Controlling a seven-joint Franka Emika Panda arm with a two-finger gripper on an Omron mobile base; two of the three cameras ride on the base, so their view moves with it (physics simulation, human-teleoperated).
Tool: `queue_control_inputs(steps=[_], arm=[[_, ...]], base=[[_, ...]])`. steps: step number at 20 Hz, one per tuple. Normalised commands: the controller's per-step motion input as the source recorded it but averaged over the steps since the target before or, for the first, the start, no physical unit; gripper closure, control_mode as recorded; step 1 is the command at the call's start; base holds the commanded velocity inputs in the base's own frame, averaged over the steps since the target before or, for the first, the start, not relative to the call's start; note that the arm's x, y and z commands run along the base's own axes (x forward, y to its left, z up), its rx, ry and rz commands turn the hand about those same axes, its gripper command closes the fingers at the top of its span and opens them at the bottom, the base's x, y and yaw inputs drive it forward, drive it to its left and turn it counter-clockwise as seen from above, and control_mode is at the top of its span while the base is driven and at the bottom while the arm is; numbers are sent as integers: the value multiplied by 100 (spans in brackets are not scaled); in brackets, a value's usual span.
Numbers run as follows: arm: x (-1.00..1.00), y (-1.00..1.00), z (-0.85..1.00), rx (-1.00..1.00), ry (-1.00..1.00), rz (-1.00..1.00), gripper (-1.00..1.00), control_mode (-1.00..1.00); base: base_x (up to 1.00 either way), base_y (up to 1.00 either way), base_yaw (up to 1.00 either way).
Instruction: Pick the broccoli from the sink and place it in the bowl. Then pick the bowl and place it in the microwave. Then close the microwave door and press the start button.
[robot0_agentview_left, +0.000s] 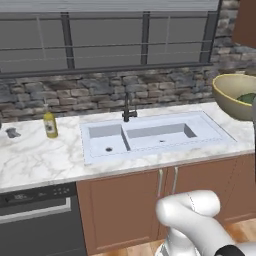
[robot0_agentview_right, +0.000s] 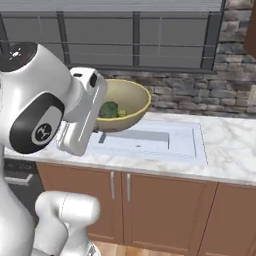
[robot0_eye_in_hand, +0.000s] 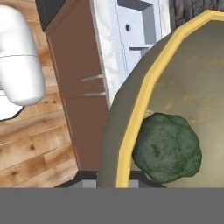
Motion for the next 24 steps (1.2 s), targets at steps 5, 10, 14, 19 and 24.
queue_control_inputs(steps=[5,10,14,19,24], arm=[[0,0,0,0,0,0,100,100],[0,0,0,0,0,0,100,100],[0,0,0,0,0,0,100,100],[0,0,0,0,0,0,100,100],[0,0,0,0,0,0,100,100]], base=[[-10,5,-65],[-17,0,-79],[-11,0,-84],[-8,0,-82],[-4,2,-80]])
